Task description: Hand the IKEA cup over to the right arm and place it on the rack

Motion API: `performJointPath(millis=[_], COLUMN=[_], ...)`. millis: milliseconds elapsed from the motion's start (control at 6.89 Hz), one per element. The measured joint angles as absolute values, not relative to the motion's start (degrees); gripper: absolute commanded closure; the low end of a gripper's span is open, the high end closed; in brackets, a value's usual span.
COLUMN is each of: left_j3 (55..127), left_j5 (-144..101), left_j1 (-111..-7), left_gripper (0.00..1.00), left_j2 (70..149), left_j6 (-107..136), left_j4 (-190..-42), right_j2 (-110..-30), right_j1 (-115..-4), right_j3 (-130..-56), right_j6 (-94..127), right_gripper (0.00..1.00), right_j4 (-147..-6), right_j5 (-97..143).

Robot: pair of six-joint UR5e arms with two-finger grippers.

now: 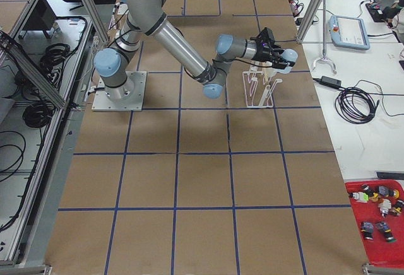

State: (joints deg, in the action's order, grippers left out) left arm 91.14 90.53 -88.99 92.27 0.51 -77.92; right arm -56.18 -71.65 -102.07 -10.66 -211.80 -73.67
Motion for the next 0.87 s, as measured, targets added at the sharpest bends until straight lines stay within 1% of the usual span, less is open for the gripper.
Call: performJointPath(millis=[290, 871], left_j3=[92.7, 89.8], left_j5=[89.0, 88.4], left_j1=[-87.1, -87.0], left_gripper=[0.0, 0.0], left_j2=[91.6, 92.2], left_j6=[-2.2, 1.7], left_j4=[-78.1, -83.0], right_j2=[-53.3, -50.5], right_j1=[-71.3, -71.3], right_j3=[-99.9, -99.7], right_j6=[-10.8, -10.7], right_gripper=[0.81, 0.82], right_j4=[-212.4, -214.6], right_j5=[-73.6, -73.5])
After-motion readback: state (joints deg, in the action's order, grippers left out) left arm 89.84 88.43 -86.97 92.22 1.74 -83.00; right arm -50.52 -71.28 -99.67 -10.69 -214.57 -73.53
